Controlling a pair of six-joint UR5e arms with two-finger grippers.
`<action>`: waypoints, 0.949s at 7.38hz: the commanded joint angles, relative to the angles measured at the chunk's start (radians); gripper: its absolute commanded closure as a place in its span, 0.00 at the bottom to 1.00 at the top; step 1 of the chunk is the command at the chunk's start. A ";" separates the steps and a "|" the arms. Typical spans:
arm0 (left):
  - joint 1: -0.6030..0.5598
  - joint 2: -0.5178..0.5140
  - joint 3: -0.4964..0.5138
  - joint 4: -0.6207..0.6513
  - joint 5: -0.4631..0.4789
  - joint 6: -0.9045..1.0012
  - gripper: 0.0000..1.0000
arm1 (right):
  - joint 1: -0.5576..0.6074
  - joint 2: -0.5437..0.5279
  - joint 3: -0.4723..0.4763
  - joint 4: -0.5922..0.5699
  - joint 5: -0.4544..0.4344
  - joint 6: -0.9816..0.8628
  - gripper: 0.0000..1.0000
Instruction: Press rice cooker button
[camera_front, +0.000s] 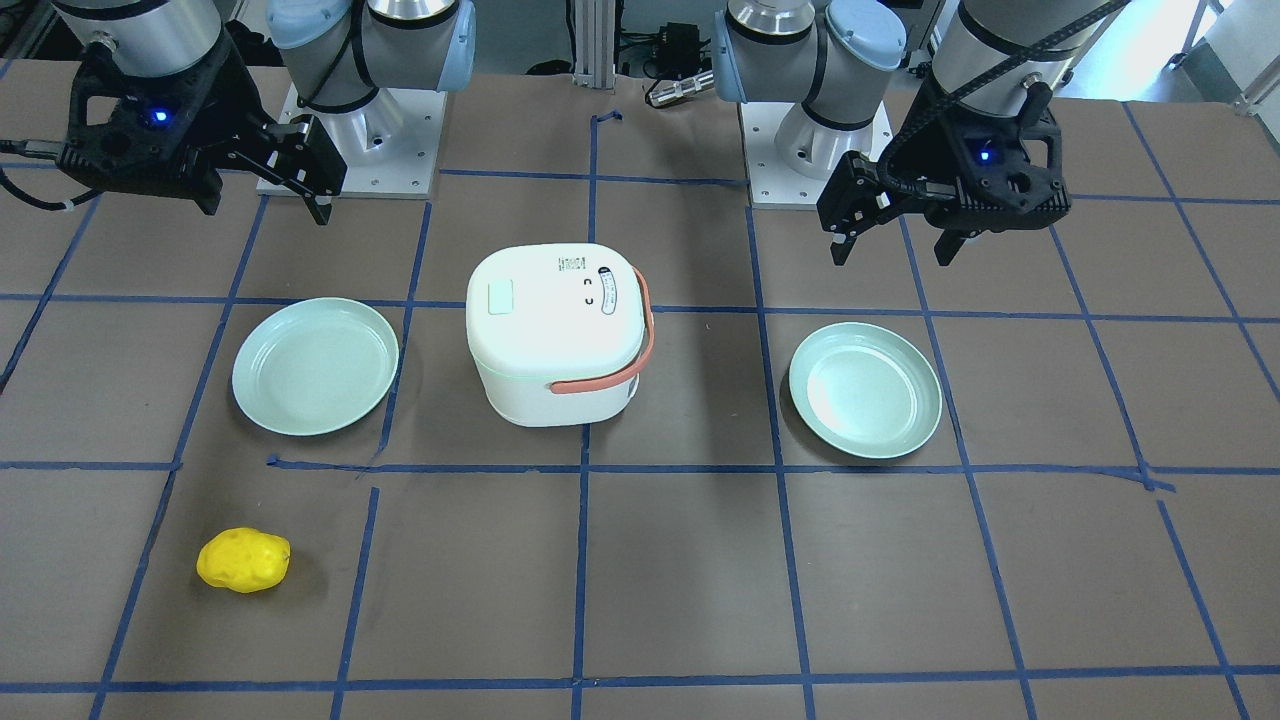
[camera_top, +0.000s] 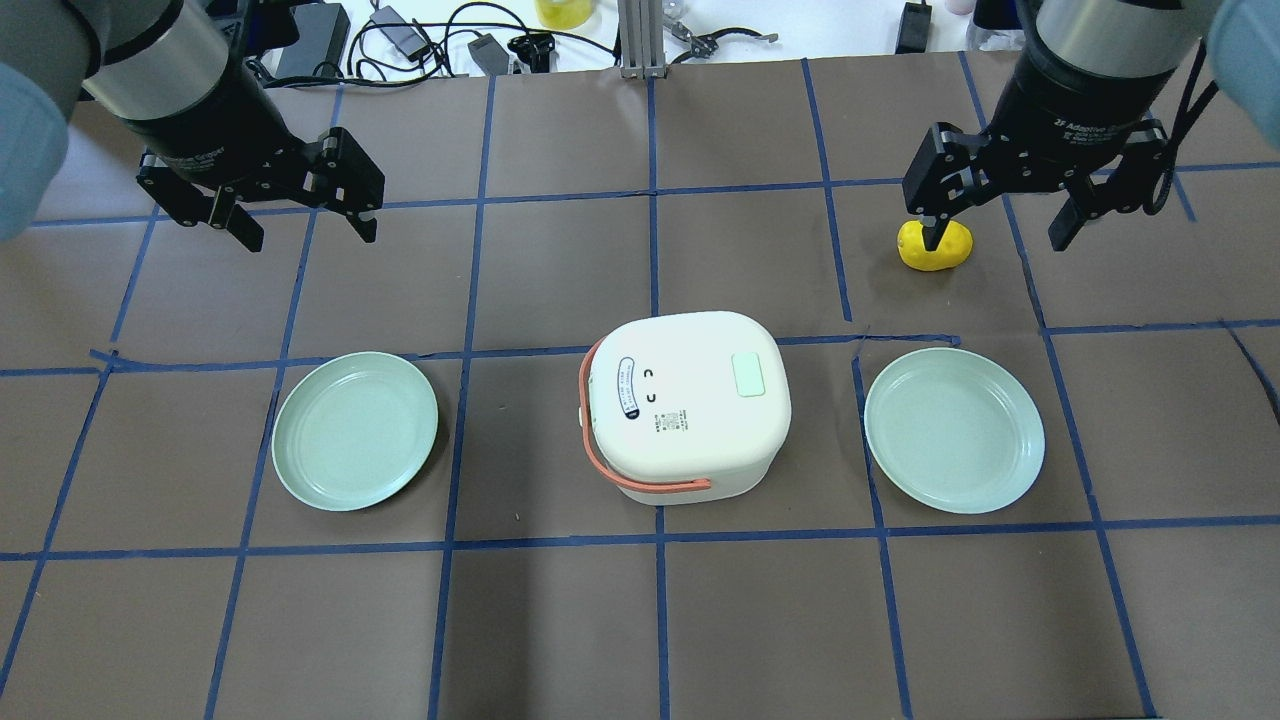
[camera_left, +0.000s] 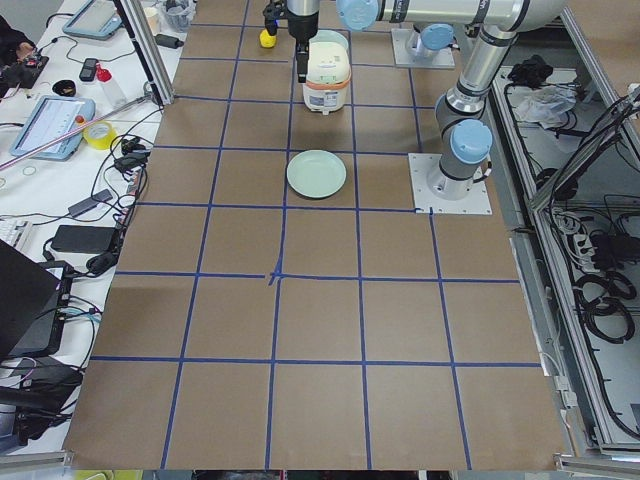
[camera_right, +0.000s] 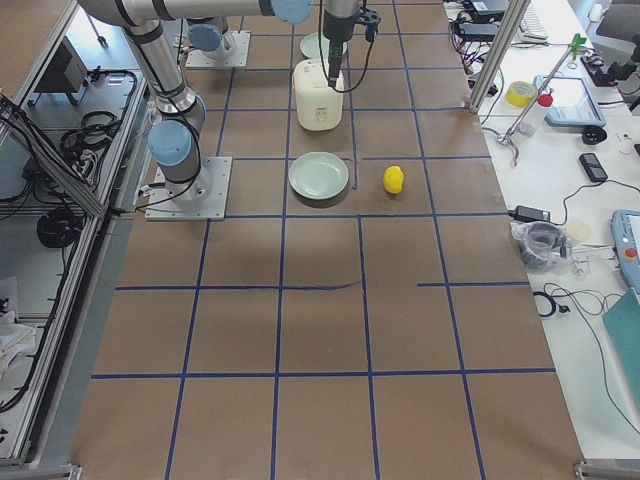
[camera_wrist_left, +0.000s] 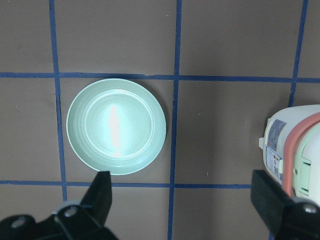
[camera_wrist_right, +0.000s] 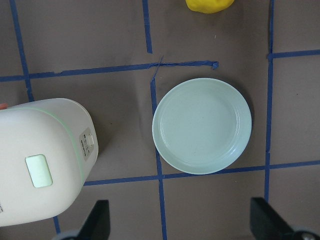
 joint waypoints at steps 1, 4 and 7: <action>0.000 0.000 0.000 0.000 0.000 0.000 0.00 | 0.001 0.002 0.002 -0.006 -0.001 0.001 0.00; 0.000 0.000 0.000 0.000 0.000 0.000 0.00 | 0.001 0.021 0.002 -0.001 0.004 -0.002 0.00; 0.000 0.000 0.000 0.000 0.000 0.000 0.00 | 0.001 0.018 -0.017 -0.003 0.016 -0.002 0.00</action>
